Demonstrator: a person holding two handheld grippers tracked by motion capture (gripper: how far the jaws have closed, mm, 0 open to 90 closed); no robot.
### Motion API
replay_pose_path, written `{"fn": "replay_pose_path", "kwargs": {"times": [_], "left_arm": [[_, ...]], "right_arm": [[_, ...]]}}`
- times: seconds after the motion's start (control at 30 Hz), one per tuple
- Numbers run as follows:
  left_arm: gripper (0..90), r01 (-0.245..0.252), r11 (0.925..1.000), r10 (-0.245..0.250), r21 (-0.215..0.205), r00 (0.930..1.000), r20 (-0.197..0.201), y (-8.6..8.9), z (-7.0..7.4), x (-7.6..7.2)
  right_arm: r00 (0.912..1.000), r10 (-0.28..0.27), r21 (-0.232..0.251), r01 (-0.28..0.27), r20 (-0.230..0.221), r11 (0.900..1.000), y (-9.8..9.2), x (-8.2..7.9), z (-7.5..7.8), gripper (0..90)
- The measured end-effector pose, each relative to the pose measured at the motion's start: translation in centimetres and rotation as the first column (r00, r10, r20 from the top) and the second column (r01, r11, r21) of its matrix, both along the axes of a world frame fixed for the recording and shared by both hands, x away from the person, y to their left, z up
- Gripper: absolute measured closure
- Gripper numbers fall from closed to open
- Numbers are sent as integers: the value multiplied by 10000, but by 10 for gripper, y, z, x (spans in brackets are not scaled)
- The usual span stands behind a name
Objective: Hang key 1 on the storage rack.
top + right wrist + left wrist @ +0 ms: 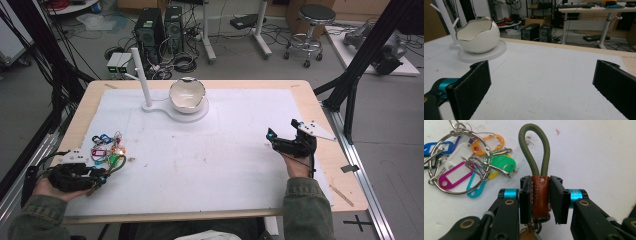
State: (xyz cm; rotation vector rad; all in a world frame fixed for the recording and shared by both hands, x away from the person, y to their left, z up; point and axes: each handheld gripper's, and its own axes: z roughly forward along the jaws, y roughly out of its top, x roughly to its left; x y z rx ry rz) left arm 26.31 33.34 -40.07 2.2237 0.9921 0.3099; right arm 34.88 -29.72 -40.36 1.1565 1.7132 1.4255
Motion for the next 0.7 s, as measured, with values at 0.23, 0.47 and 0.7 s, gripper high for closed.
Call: {"fn": "replay_pose_path", "kwargs": {"times": [0.23, 0.47, 0.7], "left_arm": [[716, -430, 9951, 456, -885, 9986, 273, 14, 15, 1], [716, -644, 9942, 684, -867, 9967, 443, 15, 28, 15], [716, -862, 9951, 875, -487, 9958, 254, 12, 48, 40]], "right_arm": [[10000, -31, -142, 32, 12, 9999, 1, -1, 0, 7], [10000, 21, -360, -23, -55, 9993, 4, -2, 0, 7], [9999, -32, -341, 28, -104, 9994, 3, -3, 0, 7]]}}
